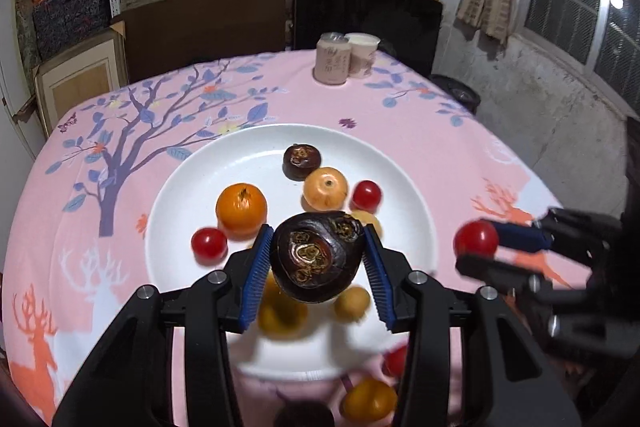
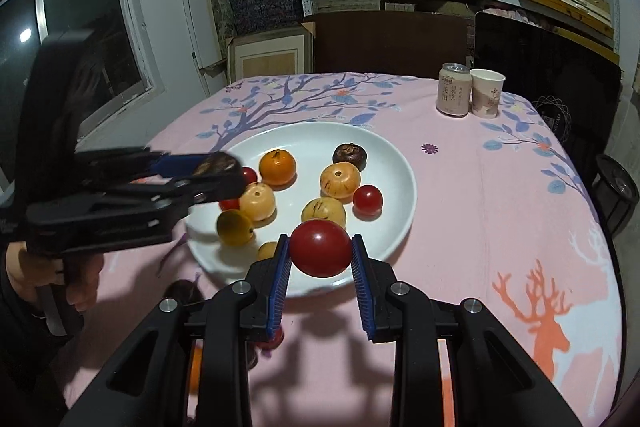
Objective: Organize fruits
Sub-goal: 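Place the mangosteen and cherry tomato on the plate, release both, then grasp a pale yellow fruit with the left gripper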
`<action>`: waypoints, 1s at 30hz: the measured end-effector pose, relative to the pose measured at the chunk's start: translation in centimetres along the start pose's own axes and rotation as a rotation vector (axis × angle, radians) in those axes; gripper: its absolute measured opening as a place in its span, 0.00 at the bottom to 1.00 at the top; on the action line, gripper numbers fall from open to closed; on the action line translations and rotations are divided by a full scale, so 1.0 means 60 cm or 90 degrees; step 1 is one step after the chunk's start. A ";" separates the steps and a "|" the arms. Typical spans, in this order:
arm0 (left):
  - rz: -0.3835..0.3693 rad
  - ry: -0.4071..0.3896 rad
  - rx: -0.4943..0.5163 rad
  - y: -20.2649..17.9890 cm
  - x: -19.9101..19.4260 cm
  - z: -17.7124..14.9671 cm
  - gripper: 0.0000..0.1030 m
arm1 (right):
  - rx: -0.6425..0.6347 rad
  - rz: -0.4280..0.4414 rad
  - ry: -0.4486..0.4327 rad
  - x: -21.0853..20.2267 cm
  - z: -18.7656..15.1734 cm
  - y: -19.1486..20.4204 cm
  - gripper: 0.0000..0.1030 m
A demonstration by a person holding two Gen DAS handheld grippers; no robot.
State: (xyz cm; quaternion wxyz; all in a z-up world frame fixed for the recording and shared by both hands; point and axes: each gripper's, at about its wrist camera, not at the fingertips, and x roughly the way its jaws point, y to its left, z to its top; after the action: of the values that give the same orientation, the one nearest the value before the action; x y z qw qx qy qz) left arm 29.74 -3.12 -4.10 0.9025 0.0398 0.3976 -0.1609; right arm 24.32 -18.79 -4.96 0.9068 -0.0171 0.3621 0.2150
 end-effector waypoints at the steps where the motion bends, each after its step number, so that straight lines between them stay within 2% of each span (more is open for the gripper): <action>1: 0.007 0.014 0.000 0.002 0.024 0.007 0.43 | -0.003 -0.002 0.007 0.014 0.001 0.001 0.30; 5: 0.019 0.049 0.004 0.005 0.091 0.017 0.43 | -0.025 -0.013 0.039 0.065 -0.002 0.003 0.30; 10: 0.021 0.060 -0.005 0.014 0.124 0.016 0.43 | -0.060 -0.033 0.038 0.081 -0.003 0.014 0.31; 12: 0.010 0.067 -0.018 0.022 0.128 0.016 0.46 | -0.062 -0.036 0.032 0.080 -0.005 0.014 0.43; 15: 0.005 0.061 -0.022 0.023 0.121 0.016 0.54 | -0.061 -0.044 0.019 0.072 -0.009 0.013 0.44; 17: 0.001 0.043 -0.034 0.026 0.102 0.015 0.61 | -0.050 -0.040 0.004 0.058 -0.010 0.008 0.44; 20: -0.016 0.016 -0.050 0.027 0.060 0.005 0.63 | -0.023 -0.029 -0.024 0.027 -0.018 0.000 0.44; 23: -0.010 -0.018 -0.047 0.024 0.003 -0.021 0.69 | 0.008 -0.016 -0.036 -0.001 -0.037 -0.009 0.46; 26: -0.009 -0.032 -0.025 0.014 -0.053 -0.067 0.75 | 0.049 -0.005 -0.043 -0.029 -0.068 -0.019 0.61; 28: -0.010 -0.044 -0.012 0.008 -0.092 -0.107 0.82 | 0.076 0.006 -0.042 -0.043 -0.087 -0.024 0.62; 30: -0.012 -0.042 0.003 0.001 -0.123 -0.149 0.83 | 0.102 0.014 -0.039 -0.057 -0.111 -0.028 0.62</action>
State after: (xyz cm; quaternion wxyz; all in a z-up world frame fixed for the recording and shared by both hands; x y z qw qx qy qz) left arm 18.77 0.63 -4.81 0.9136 0.0329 0.3673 -0.1715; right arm 18.47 -22.82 -7.79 0.9137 0.0660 0.3502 0.1954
